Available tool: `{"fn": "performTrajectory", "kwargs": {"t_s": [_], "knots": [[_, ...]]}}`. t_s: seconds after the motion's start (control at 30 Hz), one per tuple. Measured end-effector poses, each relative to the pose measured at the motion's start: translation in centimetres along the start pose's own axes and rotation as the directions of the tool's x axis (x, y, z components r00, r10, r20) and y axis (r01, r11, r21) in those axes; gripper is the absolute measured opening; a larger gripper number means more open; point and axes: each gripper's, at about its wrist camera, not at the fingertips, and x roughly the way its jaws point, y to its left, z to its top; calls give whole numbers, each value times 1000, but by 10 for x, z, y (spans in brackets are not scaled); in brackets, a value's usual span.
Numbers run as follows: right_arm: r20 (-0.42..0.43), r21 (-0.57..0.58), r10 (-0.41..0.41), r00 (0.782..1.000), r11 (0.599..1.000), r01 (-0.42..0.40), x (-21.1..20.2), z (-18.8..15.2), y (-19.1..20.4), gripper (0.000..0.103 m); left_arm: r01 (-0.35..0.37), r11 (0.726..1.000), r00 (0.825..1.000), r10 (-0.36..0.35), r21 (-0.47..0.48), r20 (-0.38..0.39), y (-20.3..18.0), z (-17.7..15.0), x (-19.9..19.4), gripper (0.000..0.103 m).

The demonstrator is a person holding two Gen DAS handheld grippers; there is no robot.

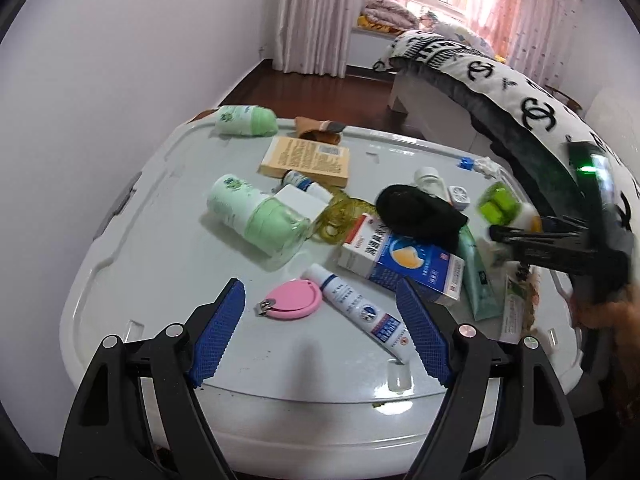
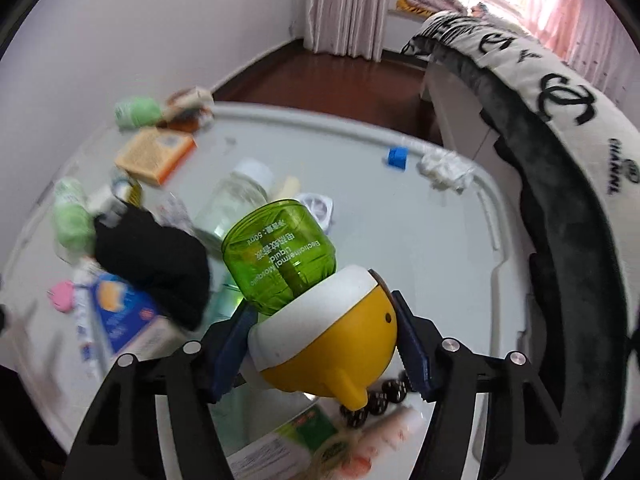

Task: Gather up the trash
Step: 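Grasp the green-and-yellow bottle with the right tool while the left tool grasps the green jar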

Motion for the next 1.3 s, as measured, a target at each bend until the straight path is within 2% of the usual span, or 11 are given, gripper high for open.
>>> {"fn": "performTrajectory", "kwargs": {"t_s": [0.23, 0.4, 0.5, 0.7, 0.87, 0.93, 0.97, 1.0, 1.07, 1.3], "knots": [[100, 7, 72, 992, 997, -73, -51, 3, 3, 65, -33, 991, 999, 31, -129, -17, 30, 2, 8, 76], [124, 11, 103, 987, 994, -105, -67, -1, 11, 65, -60, 983, 998, 58, -174, -16, 41, 8, 14, 76], [132, -6, 115, 985, 993, -115, -76, -7, 21, 65, -54, 970, 999, 52, -237, -15, 47, 18, 21, 76], [137, -53, 138, 981, 990, -132, -77, -9, 34, 65, -69, 947, 997, 52, -314, -61, 47, 42, 60, 76], [139, -58, 133, 981, 990, -126, -77, -10, 31, 65, -124, 902, 987, 70, -415, -142, 56, 45, 99, 76], [137, -55, 136, 981, 990, -129, -76, -10, 30, 65, -109, 886, 990, 55, -450, -132, 62, 42, 103, 70], [137, -57, 136, 981, 990, -129, -76, -9, 30, 65, -91, 893, 992, 42, -442, -119, 62, 41, 102, 57], [139, -59, 137, 981, 990, -130, -76, -10, 30, 65, -100, 902, 992, 56, -421, -116, 61, 40, 100, 54], [144, -64, 140, 980, 989, -132, -78, -9, 30, 65, -111, 920, 991, 77, -377, -106, 59, 37, 94, 53], [152, -70, 146, 977, 988, -137, -81, -9, 33, 65, -104, 950, 993, 83, -296, -81, 58, 26, 64, 50]]}}
